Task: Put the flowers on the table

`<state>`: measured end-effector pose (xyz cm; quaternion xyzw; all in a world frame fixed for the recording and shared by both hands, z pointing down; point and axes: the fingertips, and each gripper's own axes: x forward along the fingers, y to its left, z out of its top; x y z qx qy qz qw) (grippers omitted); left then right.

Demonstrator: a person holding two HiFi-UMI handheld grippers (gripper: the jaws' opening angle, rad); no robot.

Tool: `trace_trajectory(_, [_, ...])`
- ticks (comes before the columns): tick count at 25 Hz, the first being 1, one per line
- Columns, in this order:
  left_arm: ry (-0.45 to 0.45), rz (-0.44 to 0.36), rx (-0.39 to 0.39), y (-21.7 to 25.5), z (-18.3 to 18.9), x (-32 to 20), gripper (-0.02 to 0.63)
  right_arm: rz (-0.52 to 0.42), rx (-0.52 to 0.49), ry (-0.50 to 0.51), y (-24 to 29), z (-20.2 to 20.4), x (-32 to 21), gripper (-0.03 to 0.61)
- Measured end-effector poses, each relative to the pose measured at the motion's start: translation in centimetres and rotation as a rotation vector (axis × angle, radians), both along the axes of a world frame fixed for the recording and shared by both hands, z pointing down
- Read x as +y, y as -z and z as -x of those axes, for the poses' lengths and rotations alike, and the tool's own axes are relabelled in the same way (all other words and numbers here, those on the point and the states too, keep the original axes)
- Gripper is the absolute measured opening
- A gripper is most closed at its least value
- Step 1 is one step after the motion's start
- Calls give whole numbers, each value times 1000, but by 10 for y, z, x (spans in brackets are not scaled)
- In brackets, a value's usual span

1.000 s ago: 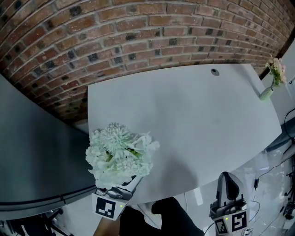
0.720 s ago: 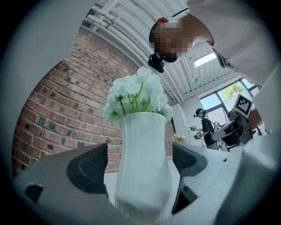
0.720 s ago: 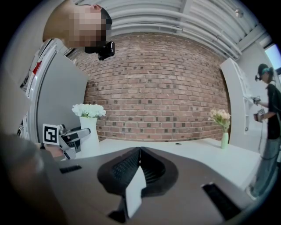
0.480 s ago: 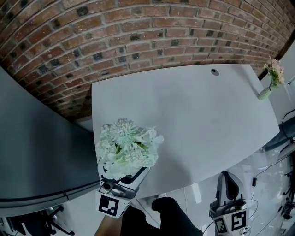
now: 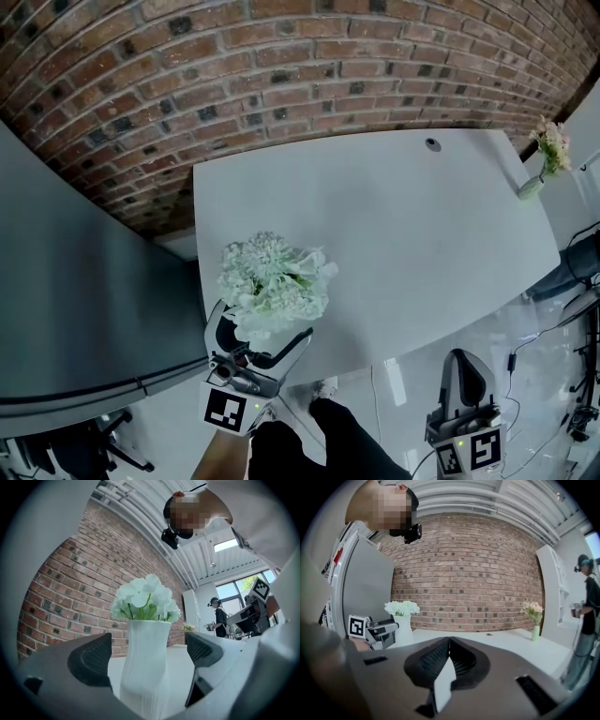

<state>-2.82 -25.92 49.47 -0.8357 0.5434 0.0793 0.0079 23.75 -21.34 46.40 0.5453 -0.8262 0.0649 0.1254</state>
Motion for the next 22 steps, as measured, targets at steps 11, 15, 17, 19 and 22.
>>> trace_trajectory(11, [13,83,-9,7,4,15,476,-12,13,1,31,7,19,17])
trace_trajectory(15, [30,101,-12,17,8,24,476,-20,-4,11,42,11,23,17])
trace_trajectory(17, [37,105,1,24,9,29,476,-26,-13,21,49,16,23,17])
trace_trajectory(19, [35,111,14,32,8,35,475,-32,-37,26,57,22,23,17])
trace_trajectory(22, [28,120,37,41,5,43,474,-34,-106,34,67,31,22,17])
